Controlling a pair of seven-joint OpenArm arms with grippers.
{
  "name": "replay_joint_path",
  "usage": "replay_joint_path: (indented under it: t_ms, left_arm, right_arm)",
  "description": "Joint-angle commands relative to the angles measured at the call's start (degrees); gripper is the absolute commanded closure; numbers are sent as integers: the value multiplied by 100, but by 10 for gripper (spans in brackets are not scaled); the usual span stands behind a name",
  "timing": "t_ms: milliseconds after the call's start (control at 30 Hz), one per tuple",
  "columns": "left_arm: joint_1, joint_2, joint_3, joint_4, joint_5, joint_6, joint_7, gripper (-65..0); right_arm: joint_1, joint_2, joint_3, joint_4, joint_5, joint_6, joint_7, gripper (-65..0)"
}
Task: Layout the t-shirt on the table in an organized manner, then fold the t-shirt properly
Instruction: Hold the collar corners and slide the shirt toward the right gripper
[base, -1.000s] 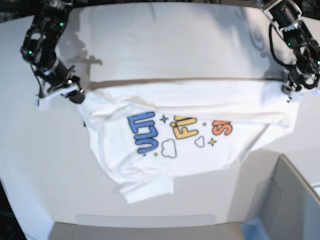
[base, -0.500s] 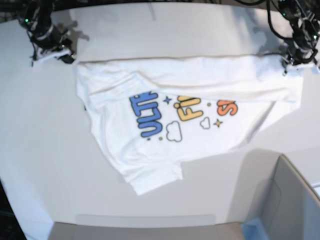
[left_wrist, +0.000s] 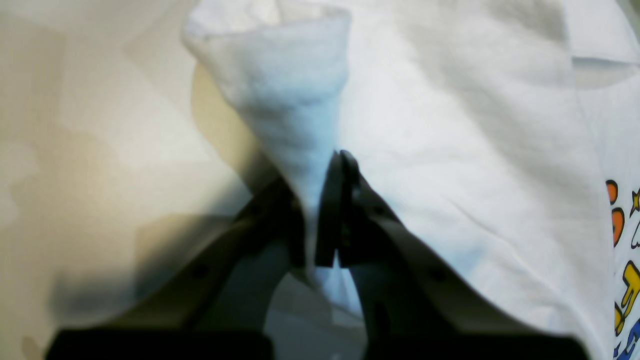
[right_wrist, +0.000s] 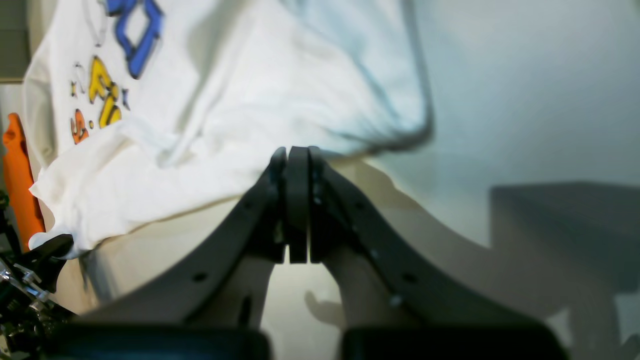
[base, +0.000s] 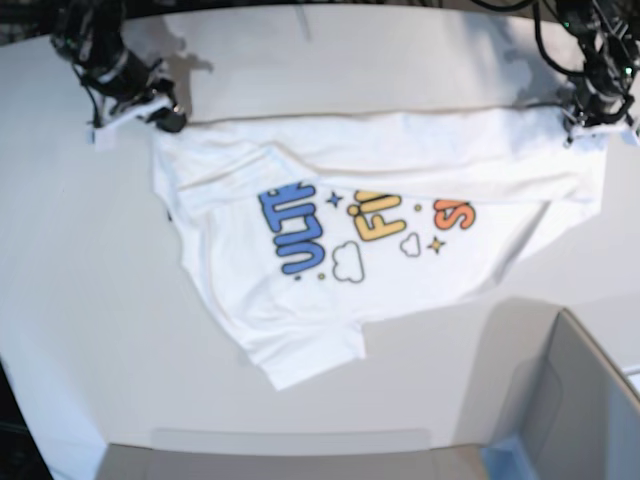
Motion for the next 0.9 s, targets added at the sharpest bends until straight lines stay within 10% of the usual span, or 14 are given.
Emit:
replay_joint_path:
  t_ms: [0, 300, 467, 867]
  left_arm:
    - [-102, -101, -5, 97, -22, -29, -42, -26]
    - [-164, -101, -5, -184, -22, -21, -42, -27]
    - [-172, -101, -5, -184, -22, -21, -42, -27]
    - [-172, -101, -5, -184, -22, -21, -42, -27]
  right_arm:
    - [-19, 57, 2, 113, 61, 30, 72, 0]
    - [-45, -84, 362, 201, 466, 21, 72, -281]
    - [149, -260, 995, -564, 1661, 30, -254, -285]
    - [1116, -242, 1110, -1170, 888, 249, -649, -285]
